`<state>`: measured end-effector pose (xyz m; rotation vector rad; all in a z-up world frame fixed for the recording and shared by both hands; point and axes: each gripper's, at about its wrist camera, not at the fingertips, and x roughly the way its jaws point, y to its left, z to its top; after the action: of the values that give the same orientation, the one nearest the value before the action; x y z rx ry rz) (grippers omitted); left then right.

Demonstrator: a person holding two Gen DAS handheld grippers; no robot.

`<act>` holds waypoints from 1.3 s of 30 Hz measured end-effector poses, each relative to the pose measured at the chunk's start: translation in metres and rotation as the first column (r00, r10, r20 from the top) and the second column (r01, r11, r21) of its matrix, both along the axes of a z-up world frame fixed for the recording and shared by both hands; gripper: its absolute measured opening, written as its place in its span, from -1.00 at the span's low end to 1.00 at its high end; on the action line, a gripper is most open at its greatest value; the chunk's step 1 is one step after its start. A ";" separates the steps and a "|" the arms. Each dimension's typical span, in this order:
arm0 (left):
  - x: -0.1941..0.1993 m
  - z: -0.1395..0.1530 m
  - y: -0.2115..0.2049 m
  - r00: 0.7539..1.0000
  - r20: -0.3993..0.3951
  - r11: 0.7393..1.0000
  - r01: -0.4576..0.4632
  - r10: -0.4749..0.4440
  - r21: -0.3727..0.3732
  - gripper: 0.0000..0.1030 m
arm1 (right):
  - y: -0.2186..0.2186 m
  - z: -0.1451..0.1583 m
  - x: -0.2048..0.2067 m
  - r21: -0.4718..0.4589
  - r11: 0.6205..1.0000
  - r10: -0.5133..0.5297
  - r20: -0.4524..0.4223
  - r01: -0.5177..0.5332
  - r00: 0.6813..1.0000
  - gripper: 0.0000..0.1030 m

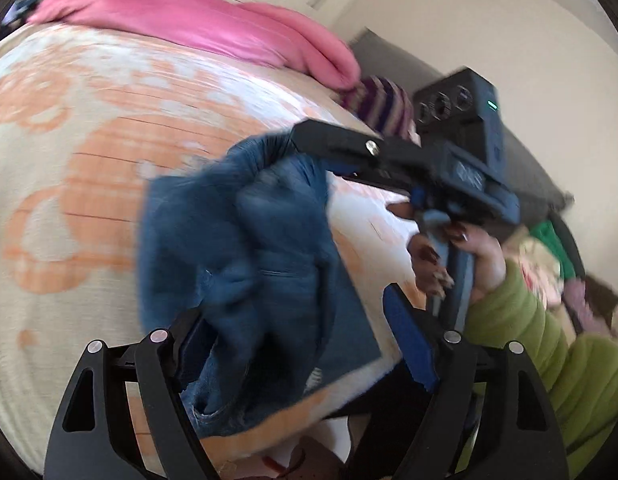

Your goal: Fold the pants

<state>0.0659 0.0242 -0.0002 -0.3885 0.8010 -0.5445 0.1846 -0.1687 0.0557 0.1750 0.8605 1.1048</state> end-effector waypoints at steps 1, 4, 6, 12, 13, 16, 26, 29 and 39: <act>0.000 -0.003 -0.010 1.000 -0.003 0.999 0.029 -0.029 0.013 0.52 | -0.014 -0.005 0.000 -0.009 1.000 -0.030 -0.012 0.030 0.999 0.09; 0.007 -0.015 -0.031 0.995 -0.033 0.995 0.094 -0.093 0.018 0.52 | -0.037 -0.015 -0.008 -0.062 0.995 -0.077 -0.013 0.076 0.997 0.09; 0.008 -0.019 -0.039 0.993 -0.044 0.993 0.113 -0.112 0.036 0.53 | -0.041 -0.020 -0.014 -0.082 0.994 -0.077 -0.017 0.075 0.997 0.09; 0.011 -0.028 -0.046 0.993 -0.061 0.990 0.109 -0.103 0.088 0.54 | -0.026 -0.042 -0.022 -0.295 0.949 -0.098 0.046 0.108 0.994 0.09; 0.011 -0.028 -0.044 0.993 -0.062 0.990 0.106 -0.101 0.087 0.54 | -0.026 -0.048 -0.021 -0.336 0.934 -0.115 0.052 0.126 0.992 0.09; 0.004 -0.027 -0.034 0.994 -0.063 0.992 0.092 -0.087 0.089 0.54 | -0.031 -0.052 -0.020 -0.329 0.933 -0.136 0.044 0.143 0.990 0.11; -0.012 0.008 -0.014 1.000 -0.006 0.990 -0.003 0.003 0.142 0.55 | -0.046 -0.019 -0.052 -0.280 0.931 -0.186 0.186 0.233 0.965 0.61; -0.011 0.007 -0.012 1.000 -0.008 0.989 -0.017 0.018 0.144 0.73 | -0.049 -0.015 -0.063 -0.284 0.923 -0.201 0.223 0.261 0.954 0.72; -0.015 0.007 -0.007 0.999 0.006 0.985 -0.044 0.044 0.165 0.77 | -0.060 0.001 -0.092 -0.247 0.917 -0.230 0.314 0.314 0.921 0.82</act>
<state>0.0510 0.0170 0.0071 -0.2523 0.8273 -0.4340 0.0925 -0.2284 0.0571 -0.1056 0.7093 0.7049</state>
